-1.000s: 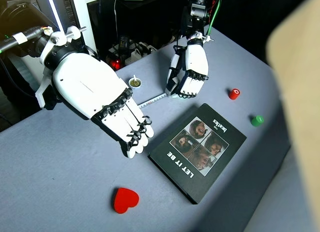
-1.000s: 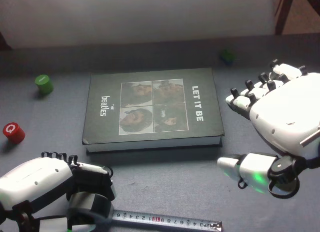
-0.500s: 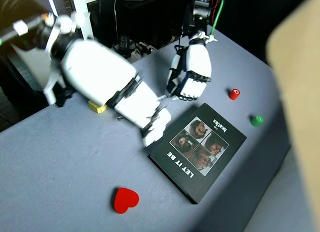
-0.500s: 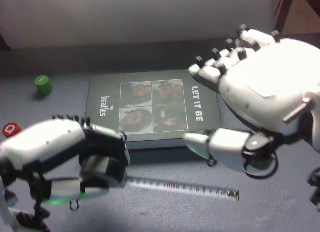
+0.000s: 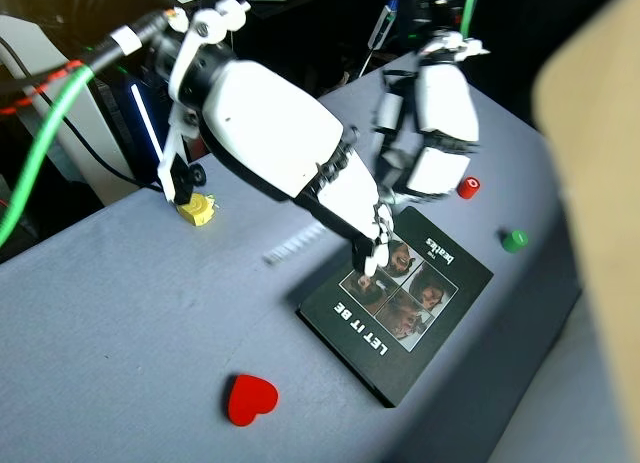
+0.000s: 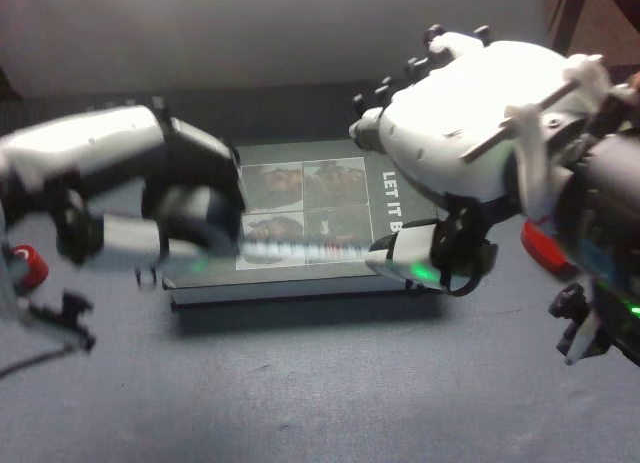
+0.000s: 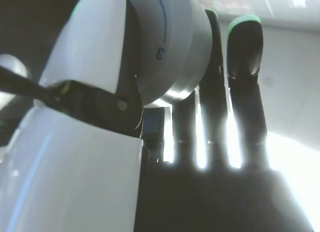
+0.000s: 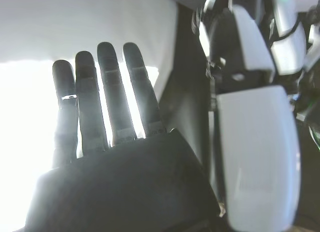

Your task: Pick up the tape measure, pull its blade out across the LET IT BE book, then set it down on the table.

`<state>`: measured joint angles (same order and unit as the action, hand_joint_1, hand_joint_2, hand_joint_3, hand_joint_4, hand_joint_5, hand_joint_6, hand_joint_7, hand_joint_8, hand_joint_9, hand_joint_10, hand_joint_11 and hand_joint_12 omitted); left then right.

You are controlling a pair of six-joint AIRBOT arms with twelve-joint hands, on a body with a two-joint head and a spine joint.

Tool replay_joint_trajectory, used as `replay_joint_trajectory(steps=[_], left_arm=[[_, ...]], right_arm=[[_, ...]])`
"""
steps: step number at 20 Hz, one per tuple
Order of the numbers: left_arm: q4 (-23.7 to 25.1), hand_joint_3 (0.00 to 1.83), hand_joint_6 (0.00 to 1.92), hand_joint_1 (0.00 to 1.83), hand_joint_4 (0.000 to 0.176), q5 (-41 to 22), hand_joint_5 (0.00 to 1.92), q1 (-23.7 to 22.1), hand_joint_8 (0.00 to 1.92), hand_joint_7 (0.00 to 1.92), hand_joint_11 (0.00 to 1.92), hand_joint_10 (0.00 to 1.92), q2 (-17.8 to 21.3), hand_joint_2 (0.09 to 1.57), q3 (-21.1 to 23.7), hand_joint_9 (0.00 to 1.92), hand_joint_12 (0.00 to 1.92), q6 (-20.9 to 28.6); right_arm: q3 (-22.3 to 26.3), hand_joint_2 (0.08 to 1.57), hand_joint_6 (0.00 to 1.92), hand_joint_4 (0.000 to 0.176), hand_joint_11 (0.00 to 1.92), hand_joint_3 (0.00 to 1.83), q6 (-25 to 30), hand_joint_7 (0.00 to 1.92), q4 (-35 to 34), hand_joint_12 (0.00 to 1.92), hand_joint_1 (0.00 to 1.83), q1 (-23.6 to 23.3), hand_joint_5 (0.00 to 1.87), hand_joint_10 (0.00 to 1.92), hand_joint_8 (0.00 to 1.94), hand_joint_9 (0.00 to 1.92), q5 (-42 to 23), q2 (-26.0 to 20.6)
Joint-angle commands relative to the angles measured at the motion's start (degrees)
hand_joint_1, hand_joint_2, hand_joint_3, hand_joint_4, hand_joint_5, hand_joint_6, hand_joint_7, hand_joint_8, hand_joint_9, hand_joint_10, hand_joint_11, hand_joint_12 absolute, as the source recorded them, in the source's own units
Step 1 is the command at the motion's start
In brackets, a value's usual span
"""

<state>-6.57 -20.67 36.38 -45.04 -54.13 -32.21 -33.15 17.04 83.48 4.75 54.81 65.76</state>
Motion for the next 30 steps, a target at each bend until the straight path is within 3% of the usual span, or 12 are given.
replay_joint_trajectory(steps=[1,2,5,13,23,30], left_arm=[[-0.6,0.00,1.07,1.36,0.000,-1.8,0.78,-1.6,1.20,0.87,0.71,1.46,-0.3,1.18,-0.8,0.81,1.50,0.0],[-0.6,0.00,1.07,1.36,0.000,1.8,0.78,-4.3,1.20,0.86,0.72,1.46,-0.5,1.18,-2.3,0.81,1.50,-0.2],[-0.6,0.00,1.06,1.36,0.000,5.3,0.79,-6.7,1.20,0.86,0.72,1.46,-1.1,1.18,-4.6,0.81,1.49,0.3],[-7.9,0.00,1.05,1.36,0.000,7.5,0.79,-8.6,1.21,0.86,0.72,1.46,-1.5,1.18,-7.0,0.81,1.50,0.1],[-8.2,0.00,1.06,1.36,0.000,3.7,0.80,-8.5,1.19,0.86,0.71,1.45,-2.1,1.17,-8.2,0.83,1.52,1.7],[-8.2,0.00,1.08,1.36,0.000,3.8,0.79,-8.3,1.20,0.85,0.70,1.47,-2.1,1.18,-8.2,0.81,1.51,1.7]], right_arm=[[-0.4,1.10,0.01,0.000,0.13,0.00,-0.4,0.54,3.6,1.00,0.71,-1.1,0.51,0.02,0.00,0.51,1.0,0.4],[-2.1,1.12,0.01,0.000,0.23,0.00,-0.4,0.66,0.9,1.01,0.79,-2.1,0.60,0.02,0.00,0.64,1.0,1.2],[-5.2,1.11,0.02,0.000,0.28,0.00,-1.3,0.70,-4.4,1.03,0.83,-4.5,0.64,0.03,0.01,0.68,0.3,2.1],[-13.1,1.12,0.02,0.000,0.31,0.00,-3.3,0.77,-5.5,1.03,0.87,-5.8,0.70,0.02,0.01,0.73,-2.6,5.2],[-16.7,1.13,0.01,0.000,0.27,0.00,-2.6,0.78,-5.6,1.03,0.87,-5.6,0.70,0.01,0.01,0.73,-7.5,7.6],[-22.0,1.14,0.01,0.000,0.31,0.00,-0.7,0.78,-4.1,1.05,0.87,-4.8,0.70,0.01,0.01,0.74,-9.9,10.0]])
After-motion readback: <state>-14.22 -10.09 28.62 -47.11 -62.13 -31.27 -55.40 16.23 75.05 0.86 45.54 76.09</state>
